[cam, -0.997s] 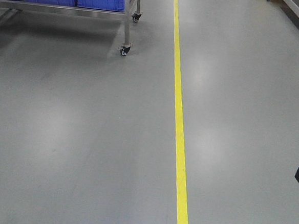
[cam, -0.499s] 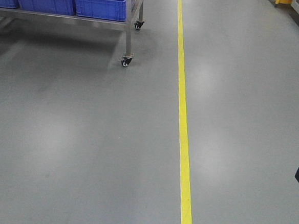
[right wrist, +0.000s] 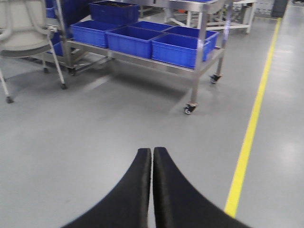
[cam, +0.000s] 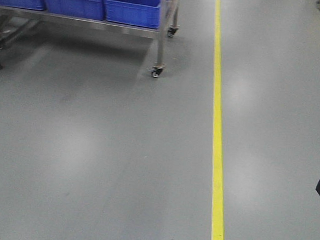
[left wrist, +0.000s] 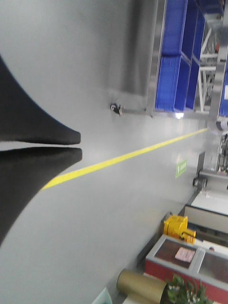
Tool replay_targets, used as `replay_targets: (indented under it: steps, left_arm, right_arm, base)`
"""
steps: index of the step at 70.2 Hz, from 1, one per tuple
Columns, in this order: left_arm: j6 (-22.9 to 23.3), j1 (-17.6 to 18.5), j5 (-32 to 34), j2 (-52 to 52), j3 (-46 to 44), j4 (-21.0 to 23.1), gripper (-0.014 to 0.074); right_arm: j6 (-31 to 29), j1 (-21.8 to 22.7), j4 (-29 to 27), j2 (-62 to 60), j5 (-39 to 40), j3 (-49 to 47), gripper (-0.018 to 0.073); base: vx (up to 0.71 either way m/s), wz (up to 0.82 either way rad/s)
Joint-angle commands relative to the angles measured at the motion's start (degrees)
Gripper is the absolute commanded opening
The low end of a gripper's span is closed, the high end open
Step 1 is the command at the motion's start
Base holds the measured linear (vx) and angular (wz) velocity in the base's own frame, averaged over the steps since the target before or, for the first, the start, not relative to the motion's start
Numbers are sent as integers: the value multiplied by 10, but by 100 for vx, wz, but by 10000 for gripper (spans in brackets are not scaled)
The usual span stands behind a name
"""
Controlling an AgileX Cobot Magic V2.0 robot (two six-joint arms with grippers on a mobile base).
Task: Move and align brake pads A on conveyor
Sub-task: 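Drive on past the cart of blue bins, then turn and drive up to the stainless steel table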
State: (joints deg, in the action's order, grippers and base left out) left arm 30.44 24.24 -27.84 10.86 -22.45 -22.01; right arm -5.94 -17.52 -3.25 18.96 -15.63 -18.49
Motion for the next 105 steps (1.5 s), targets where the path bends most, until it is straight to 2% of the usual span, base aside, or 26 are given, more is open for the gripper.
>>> replay_targets:
  steps: [1,105]
  left_arm:
    - [0,4,40,9,-15,-7,-6]
    - [0,4,39,9,-15,-7,-6]
  right_arm:
    - [-1,2,4,5,42,-16,-6]
    - [-1,2,4,5,42,-16,-6]
  base:
    - [5,38]
    - [5,69]
